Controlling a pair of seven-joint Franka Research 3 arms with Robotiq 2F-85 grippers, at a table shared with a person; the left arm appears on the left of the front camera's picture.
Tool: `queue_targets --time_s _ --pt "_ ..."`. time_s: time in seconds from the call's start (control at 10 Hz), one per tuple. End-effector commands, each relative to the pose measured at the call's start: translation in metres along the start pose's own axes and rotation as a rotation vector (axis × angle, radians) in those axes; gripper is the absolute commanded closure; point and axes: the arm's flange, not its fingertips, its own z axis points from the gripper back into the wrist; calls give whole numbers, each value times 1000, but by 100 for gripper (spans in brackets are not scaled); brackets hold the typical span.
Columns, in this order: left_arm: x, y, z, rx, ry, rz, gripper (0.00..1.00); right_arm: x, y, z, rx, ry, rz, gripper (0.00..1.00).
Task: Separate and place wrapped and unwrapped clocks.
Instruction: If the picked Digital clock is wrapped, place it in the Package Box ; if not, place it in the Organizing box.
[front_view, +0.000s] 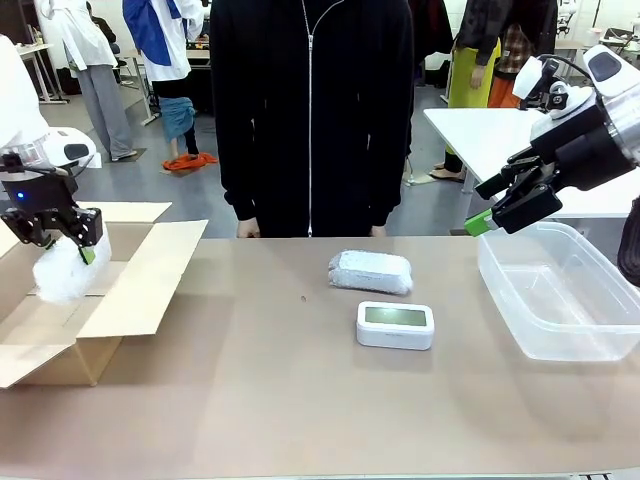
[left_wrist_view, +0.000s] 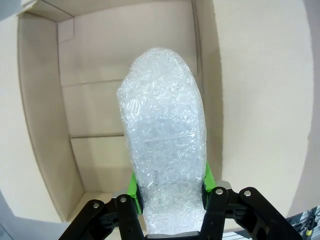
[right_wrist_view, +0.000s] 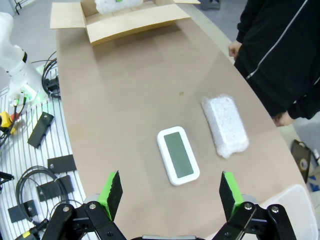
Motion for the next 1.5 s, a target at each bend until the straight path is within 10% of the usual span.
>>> queue_targets --time_s 0.0,0.5,0.6,1.4 --pt "15 12 -15 -19 -32 -26 47 -2 -1 -3 24 -19 6 0" --pt "39 21 -63 13 -31 -36 47 -2 -1 -3 24 -19 6 0" --pt "41 22 -65 10 -19 -21 0 -2 -1 -3 24 -19 6 0" --pt "19 31 12 -28 17 -116 0 -2 -1 -3 24 -19 6 0"
